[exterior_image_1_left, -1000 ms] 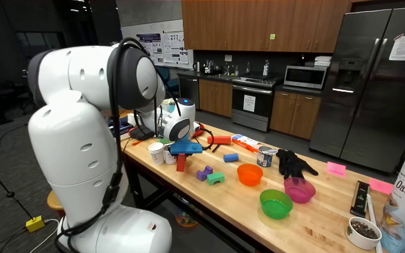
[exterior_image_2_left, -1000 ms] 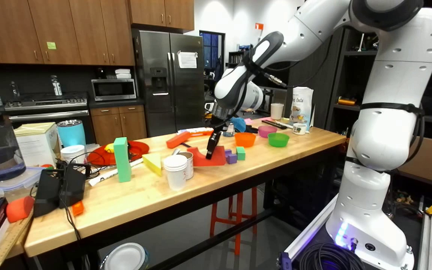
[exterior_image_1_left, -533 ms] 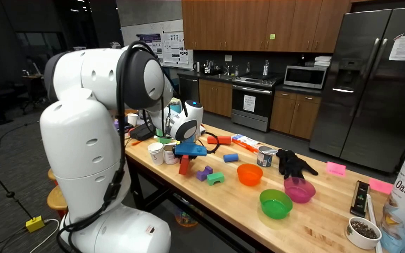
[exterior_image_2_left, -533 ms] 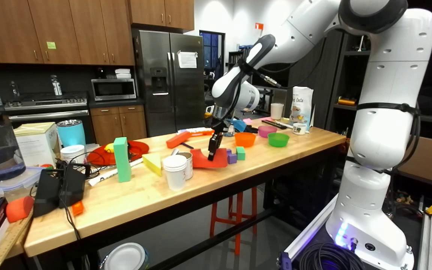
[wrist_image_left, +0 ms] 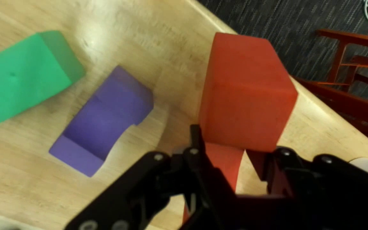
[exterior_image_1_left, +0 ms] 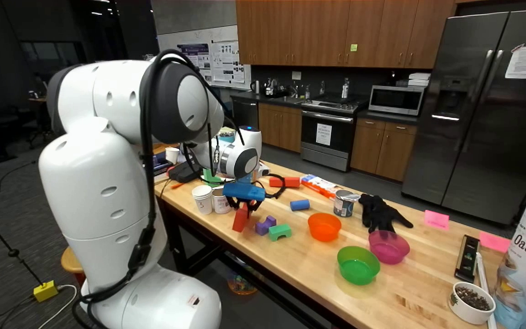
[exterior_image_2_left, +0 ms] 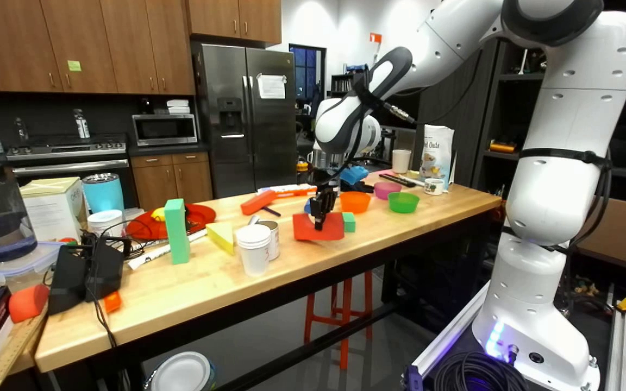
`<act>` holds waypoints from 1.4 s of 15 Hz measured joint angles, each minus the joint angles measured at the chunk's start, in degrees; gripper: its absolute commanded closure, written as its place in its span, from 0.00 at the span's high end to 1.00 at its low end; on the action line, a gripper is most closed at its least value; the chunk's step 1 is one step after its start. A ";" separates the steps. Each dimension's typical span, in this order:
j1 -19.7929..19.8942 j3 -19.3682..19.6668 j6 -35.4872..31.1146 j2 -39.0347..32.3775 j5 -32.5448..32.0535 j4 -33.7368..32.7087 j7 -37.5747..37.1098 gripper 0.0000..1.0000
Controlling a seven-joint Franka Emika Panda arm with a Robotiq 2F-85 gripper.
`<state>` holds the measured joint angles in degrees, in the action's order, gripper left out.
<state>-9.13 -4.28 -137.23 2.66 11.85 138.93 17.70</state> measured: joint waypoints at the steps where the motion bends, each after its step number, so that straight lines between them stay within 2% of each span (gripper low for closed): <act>1: 0.01 0.00 2.70 0.54 -0.46 -0.24 -1.67 0.13; 3: 0.06 0.00 7.88 1.08 -0.31 -1.25 -2.54 0.13; 5: 0.23 0.02 11.48 0.97 0.26 -2.84 -0.29 0.13; 9: 1.17 0.18 16.18 -1.23 0.78 -7.24 4.35 0.13; 13: 2.60 0.23 19.73 -4.39 0.69 -11.73 4.18 0.13; 17: 3.47 0.25 21.27 -5.87 -0.10 -14.26 0.64 0.13; 21: 3.46 0.06 21.71 -5.78 -3.28 -15.18 -7.62 0.13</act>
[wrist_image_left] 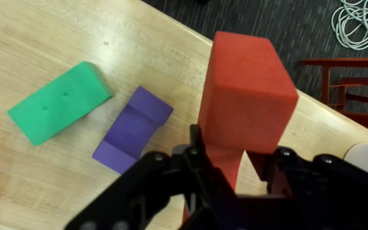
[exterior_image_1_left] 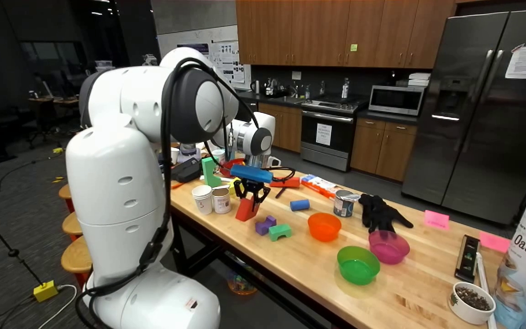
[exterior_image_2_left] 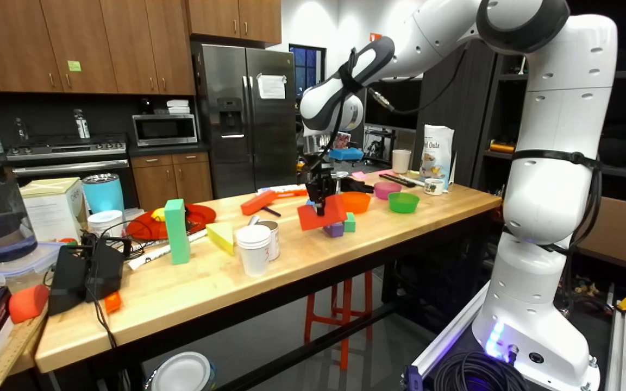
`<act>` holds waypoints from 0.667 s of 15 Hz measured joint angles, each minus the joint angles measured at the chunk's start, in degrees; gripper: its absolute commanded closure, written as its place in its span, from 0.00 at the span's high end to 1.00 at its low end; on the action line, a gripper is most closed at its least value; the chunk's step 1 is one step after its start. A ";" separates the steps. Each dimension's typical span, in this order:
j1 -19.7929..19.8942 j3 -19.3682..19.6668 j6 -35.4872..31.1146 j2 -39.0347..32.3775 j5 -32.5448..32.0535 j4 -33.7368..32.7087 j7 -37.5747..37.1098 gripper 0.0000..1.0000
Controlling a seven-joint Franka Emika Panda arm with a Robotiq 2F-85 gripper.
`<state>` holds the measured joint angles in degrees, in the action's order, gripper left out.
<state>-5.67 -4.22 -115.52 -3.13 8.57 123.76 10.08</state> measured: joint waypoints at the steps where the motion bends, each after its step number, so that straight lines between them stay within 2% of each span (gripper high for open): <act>1: -0.04 -0.12 0.05 0.16 -0.92 -0.06 -2.30 0.13; 4: -0.38 -0.73 0.56 0.90 -3.78 -0.15 -8.23 0.13; 10: -1.22 -2.08 1.14 1.51 -3.72 0.49 -14.28 0.13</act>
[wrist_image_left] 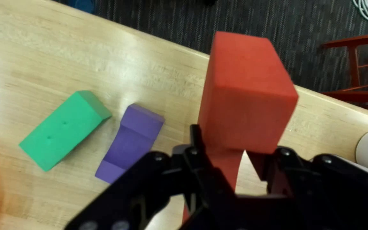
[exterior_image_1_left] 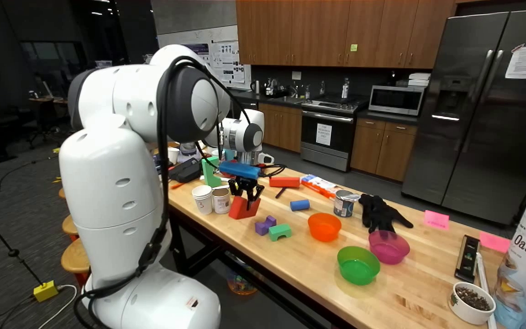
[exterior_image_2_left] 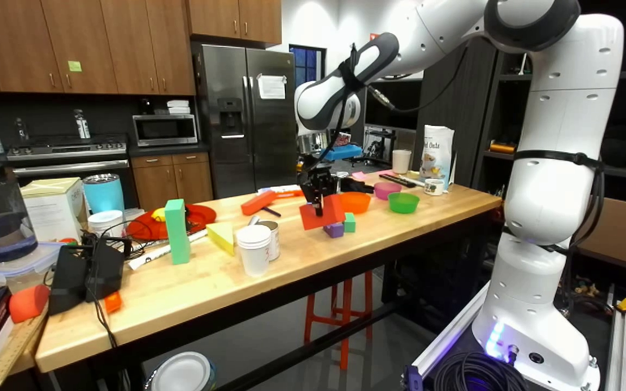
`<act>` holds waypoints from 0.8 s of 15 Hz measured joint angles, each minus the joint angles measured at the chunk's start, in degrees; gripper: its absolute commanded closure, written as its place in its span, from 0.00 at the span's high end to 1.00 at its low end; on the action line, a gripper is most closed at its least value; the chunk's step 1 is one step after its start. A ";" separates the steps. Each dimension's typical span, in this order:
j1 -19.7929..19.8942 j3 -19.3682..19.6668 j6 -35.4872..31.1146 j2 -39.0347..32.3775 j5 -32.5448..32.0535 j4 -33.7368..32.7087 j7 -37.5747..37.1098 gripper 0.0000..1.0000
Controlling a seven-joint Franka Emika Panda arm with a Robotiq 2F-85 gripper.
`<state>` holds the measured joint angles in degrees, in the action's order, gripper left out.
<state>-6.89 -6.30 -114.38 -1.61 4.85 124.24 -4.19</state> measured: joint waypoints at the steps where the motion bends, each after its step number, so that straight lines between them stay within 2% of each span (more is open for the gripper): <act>1: -0.04 -0.15 -0.02 0.40 0.29 0.72 -1.05 0.13; 9: -0.04 -0.51 -0.09 8.16 4.84 11.29 -8.06 0.13; 12: -0.04 -0.61 -0.07 9.13 5.03 12.16 -7.69 0.13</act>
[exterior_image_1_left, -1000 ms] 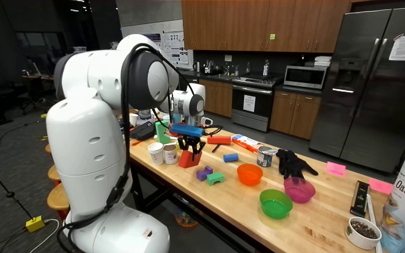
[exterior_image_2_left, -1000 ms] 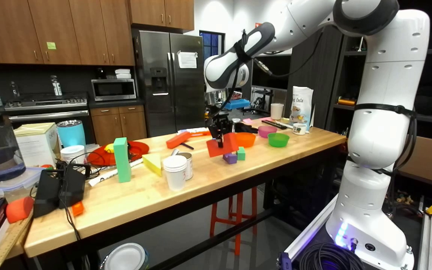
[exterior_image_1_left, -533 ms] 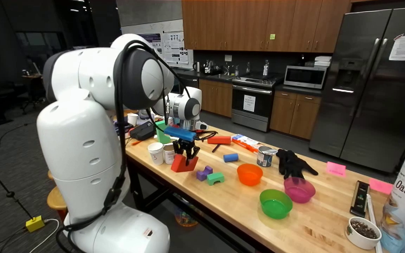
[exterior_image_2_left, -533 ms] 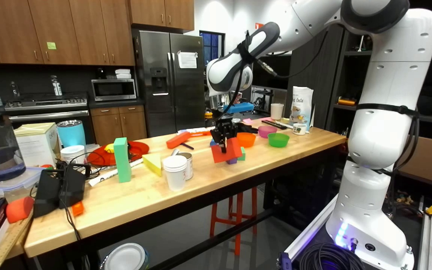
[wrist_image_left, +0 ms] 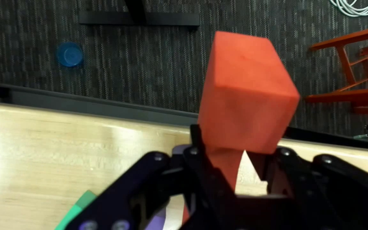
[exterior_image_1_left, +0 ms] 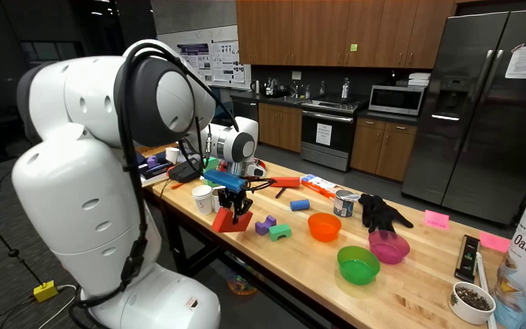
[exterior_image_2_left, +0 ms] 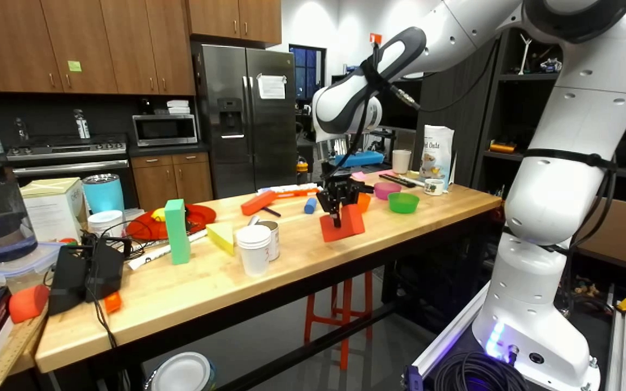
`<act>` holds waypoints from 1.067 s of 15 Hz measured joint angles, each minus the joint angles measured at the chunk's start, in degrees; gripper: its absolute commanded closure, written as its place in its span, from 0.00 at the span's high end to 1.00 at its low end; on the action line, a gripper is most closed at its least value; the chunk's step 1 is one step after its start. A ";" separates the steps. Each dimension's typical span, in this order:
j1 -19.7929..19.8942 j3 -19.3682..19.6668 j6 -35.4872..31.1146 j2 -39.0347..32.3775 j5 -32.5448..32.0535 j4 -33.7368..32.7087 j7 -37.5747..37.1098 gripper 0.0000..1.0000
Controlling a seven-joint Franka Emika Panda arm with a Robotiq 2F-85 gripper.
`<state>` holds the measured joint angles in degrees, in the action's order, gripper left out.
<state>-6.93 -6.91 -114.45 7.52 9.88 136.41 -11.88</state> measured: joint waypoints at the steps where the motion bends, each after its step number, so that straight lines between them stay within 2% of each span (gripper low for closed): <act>1: 0.00 -0.02 -0.01 -0.21 0.00 -0.17 0.41 0.13; 5: -0.03 -0.11 -1.18 -2.42 -0.24 -2.25 5.59 0.13; 12: -0.31 -0.46 -9.61 -11.85 -0.37 -10.79 26.57 0.13; 16: 0.18 -0.87 -8.65 -16.49 5.22 -14.72 41.35 0.13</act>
<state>-6.76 -7.78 -123.10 -8.97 15.10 121.68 29.47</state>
